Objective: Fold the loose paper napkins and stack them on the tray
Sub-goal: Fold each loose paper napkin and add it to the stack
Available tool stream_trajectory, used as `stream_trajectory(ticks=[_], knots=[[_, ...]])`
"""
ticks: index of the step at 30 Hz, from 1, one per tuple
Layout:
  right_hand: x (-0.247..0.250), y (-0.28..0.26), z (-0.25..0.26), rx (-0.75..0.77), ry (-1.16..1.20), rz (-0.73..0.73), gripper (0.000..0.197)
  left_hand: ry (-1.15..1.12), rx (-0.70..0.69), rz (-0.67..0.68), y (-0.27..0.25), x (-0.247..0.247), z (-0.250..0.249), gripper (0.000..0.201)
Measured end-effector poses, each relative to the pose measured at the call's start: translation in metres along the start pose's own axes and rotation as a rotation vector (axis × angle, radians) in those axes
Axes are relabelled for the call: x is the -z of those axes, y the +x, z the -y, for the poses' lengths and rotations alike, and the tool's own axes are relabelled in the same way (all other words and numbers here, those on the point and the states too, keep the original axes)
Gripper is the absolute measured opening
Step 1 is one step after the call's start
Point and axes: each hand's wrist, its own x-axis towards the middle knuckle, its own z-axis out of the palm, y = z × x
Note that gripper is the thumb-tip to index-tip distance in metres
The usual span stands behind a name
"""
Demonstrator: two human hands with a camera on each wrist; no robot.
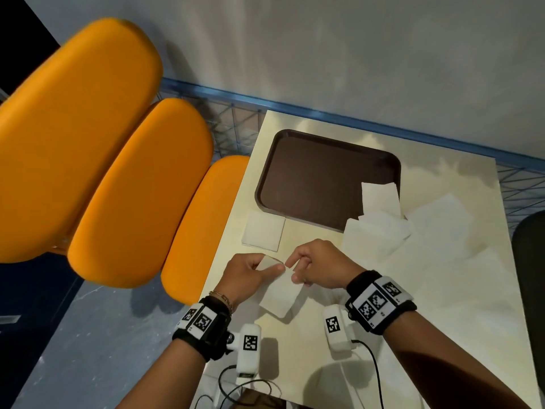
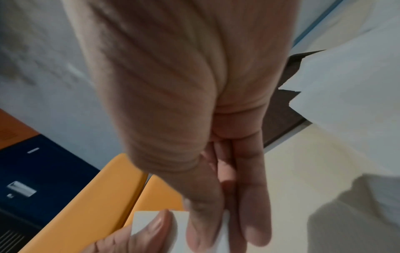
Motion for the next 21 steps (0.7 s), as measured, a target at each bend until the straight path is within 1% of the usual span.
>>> stream_trajectory(ticks=[3, 4, 7, 9, 11, 14, 16, 18, 19, 21], knots=[[0.003, 0.009, -0.001, 0.0, -0.023, -0.003, 0.019, -0.096, -0.011, -0.021, 0.009, 0.0, -0.002, 0.019], [0.004, 0.012, -0.002, -0.002, -0.027, 0.006, 0.016, -0.114, -0.015, -0.02, 0.012, -0.001, -0.002, 0.016], [0.004, 0.023, -0.007, -0.022, 0.025, 0.01, 0.01, -0.177, 0.003, -0.038, 0.023, -0.001, 0.002, 0.016], [0.005, 0.035, -0.012, -0.05, 0.144, -0.026, 0.008, -0.275, 0.058, -0.092, 0.033, 0.005, 0.004, 0.014], [0.006, 0.048, -0.015, -0.083, 0.29, -0.084, 0.006, -0.339, 0.104, -0.185, 0.045, 0.012, 0.004, 0.014], [0.005, 0.069, -0.014, -0.113, 0.459, -0.161, 0.009, -0.355, 0.116, -0.307, 0.066, 0.02, 0.007, 0.016], [0.001, 0.088, -0.013, -0.142, 0.536, -0.221, 0.012, -0.317, 0.115, -0.345, 0.082, 0.027, 0.008, 0.018], [-0.004, 0.109, -0.015, -0.172, 0.563, -0.306, 0.015, -0.215, 0.138, -0.339, 0.1, 0.033, 0.013, 0.023], [-0.007, 0.119, -0.016, -0.191, 0.562, -0.348, 0.015, -0.148, 0.148, -0.333, 0.107, 0.036, 0.015, 0.02], [-0.013, 0.136, -0.018, -0.205, 0.562, -0.436, 0.015, -0.031, 0.143, -0.36, 0.12, 0.04, 0.017, 0.007]])
